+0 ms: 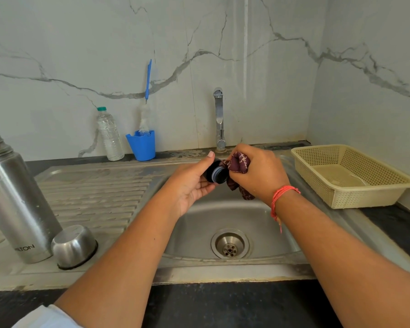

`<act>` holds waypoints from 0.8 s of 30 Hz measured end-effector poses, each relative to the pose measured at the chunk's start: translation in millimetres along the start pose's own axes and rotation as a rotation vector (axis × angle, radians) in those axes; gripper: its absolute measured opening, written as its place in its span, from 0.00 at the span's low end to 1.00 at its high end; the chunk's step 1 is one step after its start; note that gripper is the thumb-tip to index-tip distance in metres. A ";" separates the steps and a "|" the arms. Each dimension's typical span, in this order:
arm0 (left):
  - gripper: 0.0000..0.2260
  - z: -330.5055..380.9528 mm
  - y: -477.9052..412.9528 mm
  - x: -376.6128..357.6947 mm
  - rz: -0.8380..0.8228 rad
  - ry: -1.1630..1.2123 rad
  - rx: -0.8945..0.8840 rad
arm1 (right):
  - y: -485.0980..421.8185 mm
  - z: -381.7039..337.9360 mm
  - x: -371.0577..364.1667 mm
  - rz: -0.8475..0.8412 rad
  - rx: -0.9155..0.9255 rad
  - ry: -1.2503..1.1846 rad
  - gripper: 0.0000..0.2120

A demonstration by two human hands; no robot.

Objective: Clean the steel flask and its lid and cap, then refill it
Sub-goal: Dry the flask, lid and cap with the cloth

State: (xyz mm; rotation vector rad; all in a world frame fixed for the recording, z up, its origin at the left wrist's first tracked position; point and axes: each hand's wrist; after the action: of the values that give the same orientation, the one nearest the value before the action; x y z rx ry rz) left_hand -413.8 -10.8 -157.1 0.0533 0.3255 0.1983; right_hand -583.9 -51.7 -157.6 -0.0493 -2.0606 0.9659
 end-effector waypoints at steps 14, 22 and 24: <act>0.12 1.3 -1.7 -4.0 -0.108 0.285 -0.109 | -2.1 0.5 -4.0 -0.325 -0.795 -1.145 0.16; 0.13 -1.2 -0.1 -7.9 -0.154 0.308 -0.145 | 0.2 -2.7 -0.5 -0.549 -0.828 -1.461 0.10; 0.16 -1.5 -0.7 -8.0 -0.183 0.316 -0.176 | 0.5 -4.9 -0.2 -0.533 -0.859 -1.531 0.08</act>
State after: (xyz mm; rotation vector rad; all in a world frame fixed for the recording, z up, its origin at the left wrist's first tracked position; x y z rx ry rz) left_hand -421.5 -13.1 -156.1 -0.1836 0.6239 0.0524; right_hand -580.4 -48.4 -156.3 1.0083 -3.3680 -0.5644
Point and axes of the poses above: each hand's wrist, its own y-axis away from the middle knuckle, its own x-axis out of the back of the hand, z = x × y, and after that the axes turned 9 degrees about y, right-handed
